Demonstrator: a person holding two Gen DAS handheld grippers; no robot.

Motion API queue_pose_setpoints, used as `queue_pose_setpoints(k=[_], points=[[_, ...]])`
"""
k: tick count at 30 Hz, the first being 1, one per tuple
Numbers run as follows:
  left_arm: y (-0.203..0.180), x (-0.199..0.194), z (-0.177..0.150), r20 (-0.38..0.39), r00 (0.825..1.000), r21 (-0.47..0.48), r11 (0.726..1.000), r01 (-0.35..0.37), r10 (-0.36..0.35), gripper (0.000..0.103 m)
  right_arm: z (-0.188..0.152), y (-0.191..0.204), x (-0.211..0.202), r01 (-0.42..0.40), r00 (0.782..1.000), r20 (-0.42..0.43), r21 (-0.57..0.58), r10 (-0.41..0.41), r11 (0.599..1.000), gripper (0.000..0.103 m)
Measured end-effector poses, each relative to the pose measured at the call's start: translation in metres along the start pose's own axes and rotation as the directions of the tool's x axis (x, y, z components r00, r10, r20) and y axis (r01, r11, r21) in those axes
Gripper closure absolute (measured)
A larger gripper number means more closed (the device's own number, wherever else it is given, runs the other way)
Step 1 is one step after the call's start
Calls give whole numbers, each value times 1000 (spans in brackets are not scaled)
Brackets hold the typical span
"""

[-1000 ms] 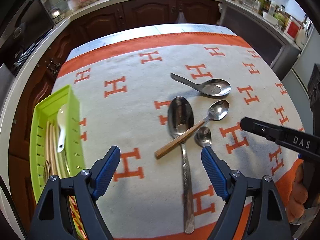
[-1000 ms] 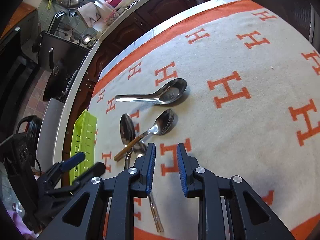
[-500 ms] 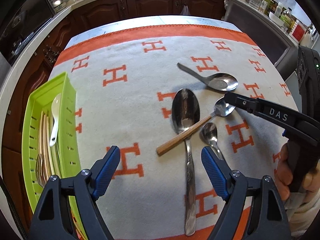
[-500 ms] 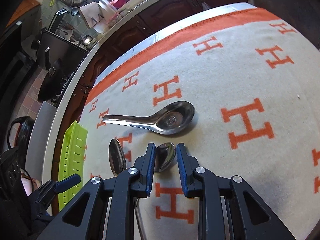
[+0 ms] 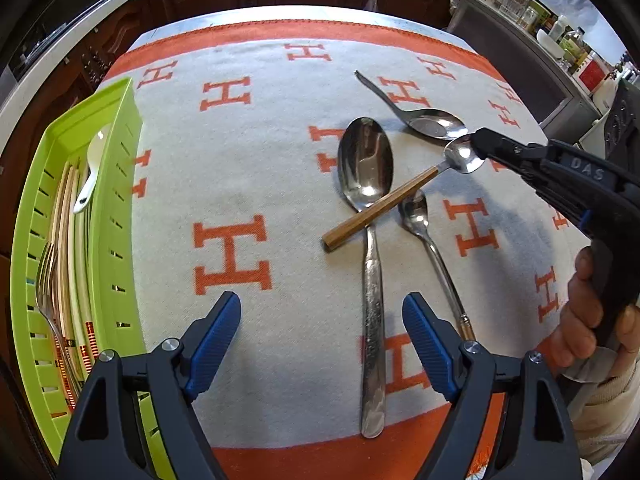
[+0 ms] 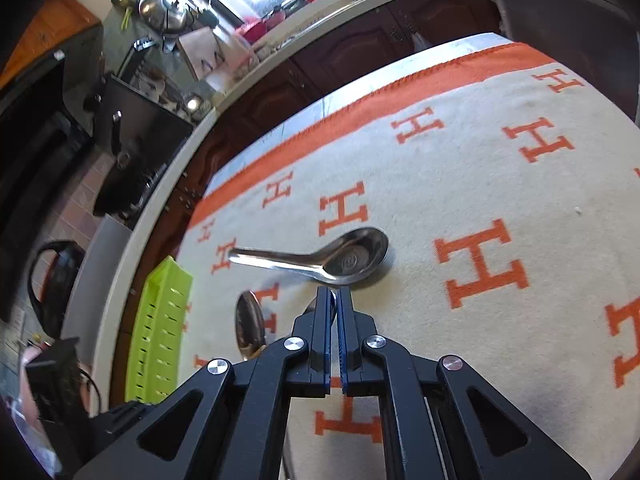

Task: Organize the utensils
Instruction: 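Grasp the wooden-handled spoon with the right tool while the left tool grasps the large steel spoon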

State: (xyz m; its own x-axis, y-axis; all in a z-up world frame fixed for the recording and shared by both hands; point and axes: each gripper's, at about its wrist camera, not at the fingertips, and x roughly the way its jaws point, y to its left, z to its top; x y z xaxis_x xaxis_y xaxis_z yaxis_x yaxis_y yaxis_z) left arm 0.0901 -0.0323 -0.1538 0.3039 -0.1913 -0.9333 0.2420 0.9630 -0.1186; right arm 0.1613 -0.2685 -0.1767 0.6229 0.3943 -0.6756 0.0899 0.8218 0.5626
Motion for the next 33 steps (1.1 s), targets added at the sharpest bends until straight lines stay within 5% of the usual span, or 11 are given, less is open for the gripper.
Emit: queue_pose_setpoints(k=[11, 12, 15, 22, 33], points=[[-25, 16, 13, 27, 998, 64, 997, -50, 48, 43, 8, -29, -54, -44, 994, 106, 121, 31, 992, 101], [-29, 18, 13, 38, 995, 91, 991, -94, 91, 49, 8, -30, -56, -49, 993, 111, 131, 34, 990, 101], [-35, 15, 14, 59, 996, 116, 991, -68, 61, 95, 9, -39, -69, -61, 991, 124, 144, 43, 988, 101], [-18, 8, 13, 74, 996, 36, 998, -47, 44, 96, 12, -37, -94, -102, 985, 153, 137, 80, 985, 101], [4, -49, 0, 206, 976, -19, 997, -71, 74, 97, 20, 3, -145, -164, 965, 218, 70, 145, 984, 101]])
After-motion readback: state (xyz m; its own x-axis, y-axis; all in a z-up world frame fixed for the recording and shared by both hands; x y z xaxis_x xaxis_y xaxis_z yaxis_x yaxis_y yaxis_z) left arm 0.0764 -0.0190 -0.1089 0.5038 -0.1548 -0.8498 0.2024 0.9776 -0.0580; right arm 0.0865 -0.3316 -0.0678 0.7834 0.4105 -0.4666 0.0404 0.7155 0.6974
